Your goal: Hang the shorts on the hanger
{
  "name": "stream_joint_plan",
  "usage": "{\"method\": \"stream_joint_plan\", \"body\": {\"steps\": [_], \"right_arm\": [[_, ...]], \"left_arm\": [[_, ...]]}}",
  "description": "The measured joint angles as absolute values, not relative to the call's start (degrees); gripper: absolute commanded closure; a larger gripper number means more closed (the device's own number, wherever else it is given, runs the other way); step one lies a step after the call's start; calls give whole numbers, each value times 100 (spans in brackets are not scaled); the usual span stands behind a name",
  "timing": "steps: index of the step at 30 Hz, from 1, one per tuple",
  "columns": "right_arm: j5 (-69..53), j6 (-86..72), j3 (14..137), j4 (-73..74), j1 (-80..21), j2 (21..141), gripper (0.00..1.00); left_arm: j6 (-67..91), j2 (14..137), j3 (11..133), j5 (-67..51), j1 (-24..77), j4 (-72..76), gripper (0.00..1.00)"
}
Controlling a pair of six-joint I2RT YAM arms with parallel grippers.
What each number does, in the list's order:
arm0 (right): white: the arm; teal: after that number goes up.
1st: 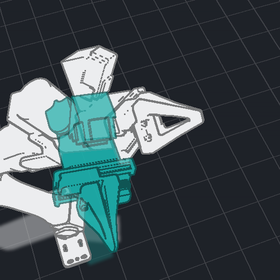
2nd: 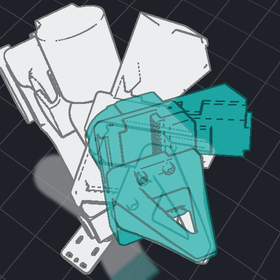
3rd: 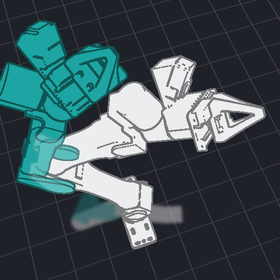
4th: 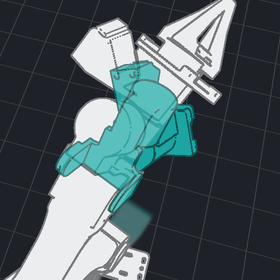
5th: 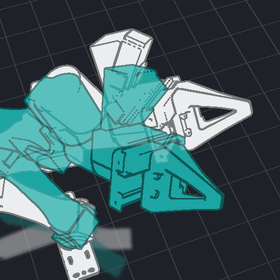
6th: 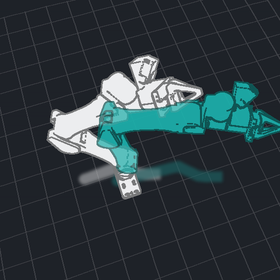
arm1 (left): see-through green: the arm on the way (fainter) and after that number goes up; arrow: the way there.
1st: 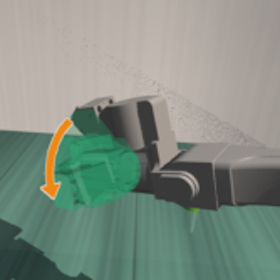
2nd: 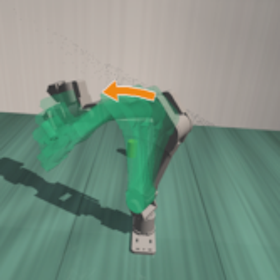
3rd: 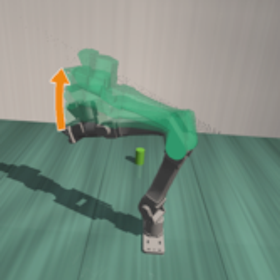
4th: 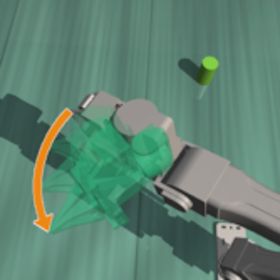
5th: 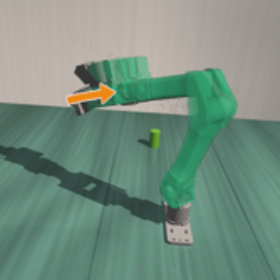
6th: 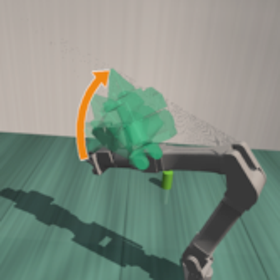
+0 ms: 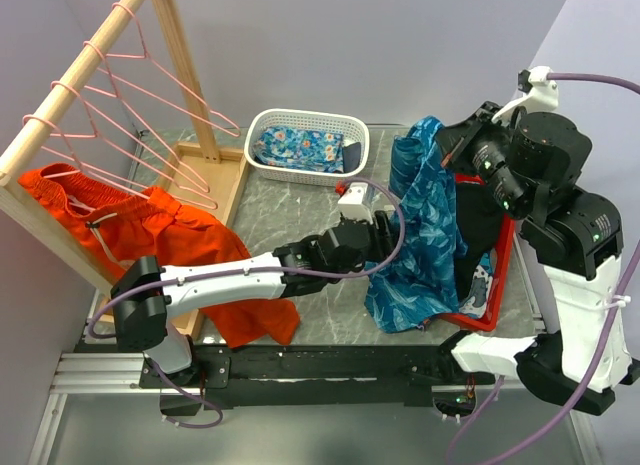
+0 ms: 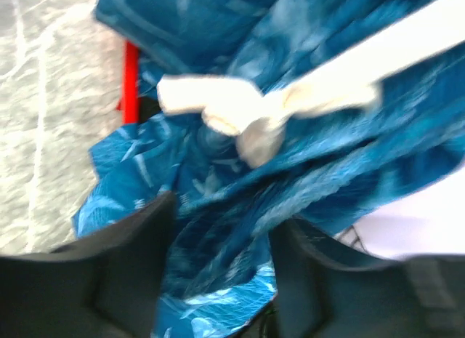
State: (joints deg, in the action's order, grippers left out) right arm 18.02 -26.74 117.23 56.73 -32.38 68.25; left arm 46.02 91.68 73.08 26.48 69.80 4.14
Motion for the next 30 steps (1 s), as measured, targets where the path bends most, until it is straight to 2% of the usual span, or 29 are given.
{"method": "stream_joint_plan", "body": {"steps": [2, 3, 9, 16, 19, 22, 26, 30], "right_arm": [[1981, -2698, 11789, 5682, -3238, 6879, 100], [2064, -2711, 11799, 5695, -3238, 6899, 100], [2703, -2788, 12234, 5992, -3118, 7185, 100], [3286, -2961, 12801, 5734, -2779, 7196, 100], [3295, -3017, 12735, 5341, -2770, 6976, 100], [3236, -3041, 12696, 4945, -2777, 6799, 100], [3284, -3039, 12416, 4545, -2775, 6556, 100], [3527, -3089, 11404, 4329, -2744, 6045, 100]], "left_arm": [[4624, 9168, 7236, 2716, 6980, 353, 95], [4589, 9168, 7231, 2792, 6982, 311, 99], [4399, 9011, 7767, 3527, 6930, -668, 99], [3153, 8705, 10783, 3308, 6206, -1977, 99], [2657, 8735, 12204, 3059, 6180, -2200, 99], [2364, 8892, 13019, 2805, 6278, -2292, 99], [2196, 9043, 13039, 2613, 6259, -2410, 99], [2314, 8809, 11618, 2482, 6180, -2322, 99]]}}
